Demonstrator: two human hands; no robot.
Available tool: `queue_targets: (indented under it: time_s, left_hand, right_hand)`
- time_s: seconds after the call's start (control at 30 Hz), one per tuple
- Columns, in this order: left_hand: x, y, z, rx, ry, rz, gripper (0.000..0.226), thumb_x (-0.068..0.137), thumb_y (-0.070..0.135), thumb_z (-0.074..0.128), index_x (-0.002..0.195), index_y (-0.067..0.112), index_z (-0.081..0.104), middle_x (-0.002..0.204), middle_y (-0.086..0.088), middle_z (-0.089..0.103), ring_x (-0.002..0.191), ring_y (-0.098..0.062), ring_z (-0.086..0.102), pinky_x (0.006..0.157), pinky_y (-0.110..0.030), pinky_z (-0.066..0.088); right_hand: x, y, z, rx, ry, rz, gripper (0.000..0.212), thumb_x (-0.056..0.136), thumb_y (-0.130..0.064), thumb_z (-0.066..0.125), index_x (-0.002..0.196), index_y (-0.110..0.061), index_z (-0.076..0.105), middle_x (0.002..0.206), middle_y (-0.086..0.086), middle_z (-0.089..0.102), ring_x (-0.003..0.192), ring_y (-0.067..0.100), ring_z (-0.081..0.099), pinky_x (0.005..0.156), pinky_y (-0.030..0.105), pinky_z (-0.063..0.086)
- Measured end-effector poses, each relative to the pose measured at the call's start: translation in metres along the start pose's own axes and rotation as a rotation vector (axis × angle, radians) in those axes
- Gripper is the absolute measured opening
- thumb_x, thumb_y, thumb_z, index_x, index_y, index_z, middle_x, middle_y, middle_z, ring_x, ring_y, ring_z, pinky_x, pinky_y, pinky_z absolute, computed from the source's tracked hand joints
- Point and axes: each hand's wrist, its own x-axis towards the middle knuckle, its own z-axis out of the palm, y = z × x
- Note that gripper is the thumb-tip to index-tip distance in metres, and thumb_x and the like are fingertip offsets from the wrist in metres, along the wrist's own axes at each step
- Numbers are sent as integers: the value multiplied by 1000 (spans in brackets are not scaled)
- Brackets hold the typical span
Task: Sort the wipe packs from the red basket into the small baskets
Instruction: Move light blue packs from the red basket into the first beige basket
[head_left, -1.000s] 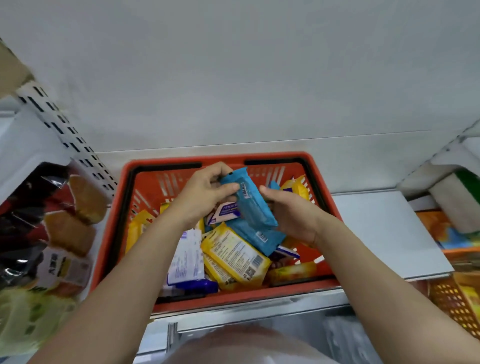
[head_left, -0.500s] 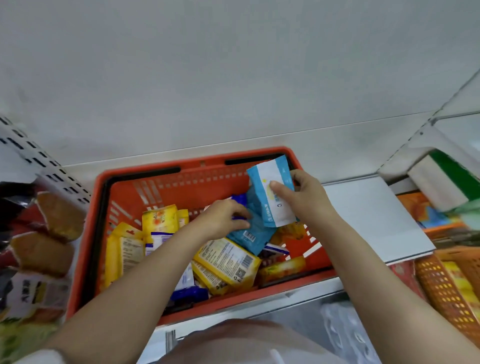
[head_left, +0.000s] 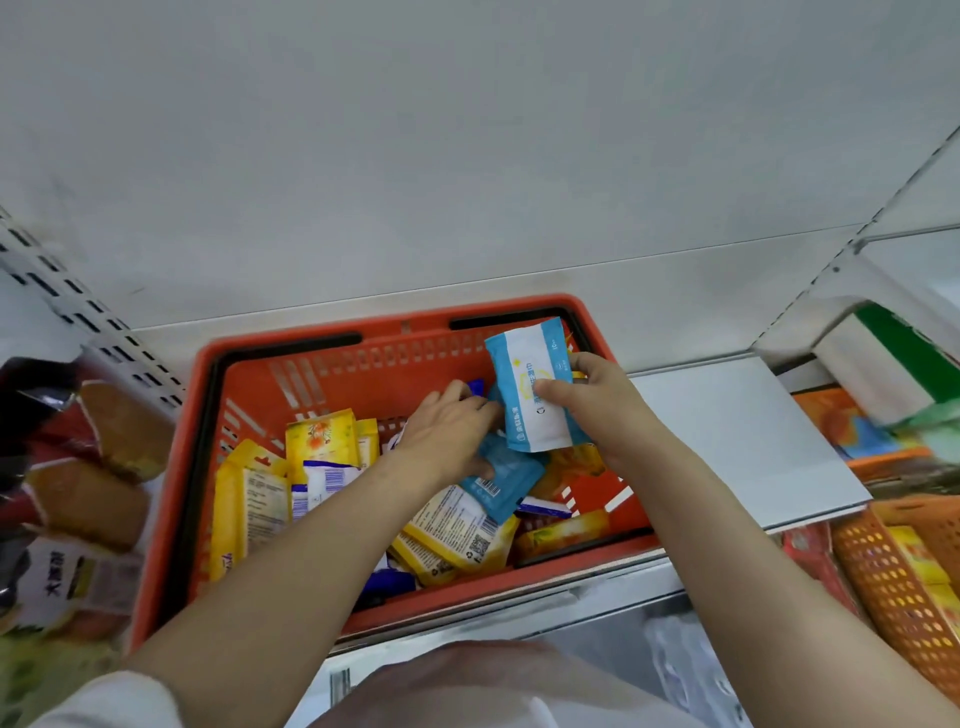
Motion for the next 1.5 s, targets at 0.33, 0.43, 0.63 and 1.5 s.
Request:
queue_targets:
  time_s: [0.33,0.43,0.63,1.5]
  left_hand:
    - [-7,-11,-13,-157,-45,-126,66,65,56,80,125,45,53,110,11,54,105,-19,36,84,-35,33]
    - [-18,-31,-19,-360,30,-285,43,66,57,80,106,45,67,103,7,57,107,-23,40,87,-37,37]
    - [-48,-55,-34,-699,234,-394,31,73,39,83,102,32,77,105,3,66,111,-22,53,98,-47,44]
    - [-114,-67,-54,-973,356,-486,52,73,82,54,79,36,75,92,20,74,88,-9,71,85,-38,57]
  right_hand:
    - [-4,4,-9,31,71,-36,25,91,-27,70,113,-19,62,103,-1,73,83,12,73,65,28,60]
    - [-6,7,-13,74,114,-29,24,90,-31,71,107,-17,63,100,1,74,84,16,74,76,39,62]
    - [-6,5,-6,129,181,-118,27,86,-23,75,110,-21,62,95,-1,75,76,8,74,64,27,60]
    - [14,-4,44,171,83,-125,47,83,-4,76,118,-25,51,108,-1,61,91,15,70,59,26,59]
